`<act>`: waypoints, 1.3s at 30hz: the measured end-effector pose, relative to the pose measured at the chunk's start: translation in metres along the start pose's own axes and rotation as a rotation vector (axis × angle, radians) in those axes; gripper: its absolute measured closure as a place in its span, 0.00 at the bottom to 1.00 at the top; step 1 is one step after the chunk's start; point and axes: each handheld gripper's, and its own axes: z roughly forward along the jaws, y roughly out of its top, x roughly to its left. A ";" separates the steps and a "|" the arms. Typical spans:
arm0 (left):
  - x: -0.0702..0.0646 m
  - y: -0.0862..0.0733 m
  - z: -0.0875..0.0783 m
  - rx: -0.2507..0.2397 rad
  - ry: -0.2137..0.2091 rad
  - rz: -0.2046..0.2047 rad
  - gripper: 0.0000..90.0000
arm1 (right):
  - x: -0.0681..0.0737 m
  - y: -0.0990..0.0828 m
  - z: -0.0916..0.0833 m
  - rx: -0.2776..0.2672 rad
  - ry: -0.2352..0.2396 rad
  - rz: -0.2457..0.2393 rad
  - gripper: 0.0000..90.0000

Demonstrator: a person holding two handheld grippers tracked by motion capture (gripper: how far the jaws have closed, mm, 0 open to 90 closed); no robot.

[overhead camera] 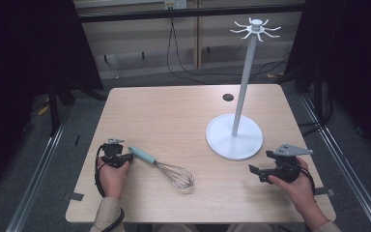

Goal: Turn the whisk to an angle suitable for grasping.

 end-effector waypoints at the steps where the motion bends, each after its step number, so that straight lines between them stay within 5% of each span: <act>1: -0.001 0.002 0.002 -0.002 -0.007 -0.002 0.98 | 0.000 0.000 0.000 0.001 0.000 -0.001 0.10; 11: -0.013 0.023 0.022 0.014 -0.057 -0.013 0.95 | 0.000 -0.002 0.001 0.004 0.006 -0.004 0.10; 19: -0.030 0.042 0.038 0.047 -0.087 0.025 0.93 | 0.000 -0.002 0.000 0.005 0.009 0.002 0.10; 39: -0.055 0.063 0.057 0.084 -0.129 0.036 0.90 | -0.001 -0.002 0.000 -0.005 0.018 0.008 0.10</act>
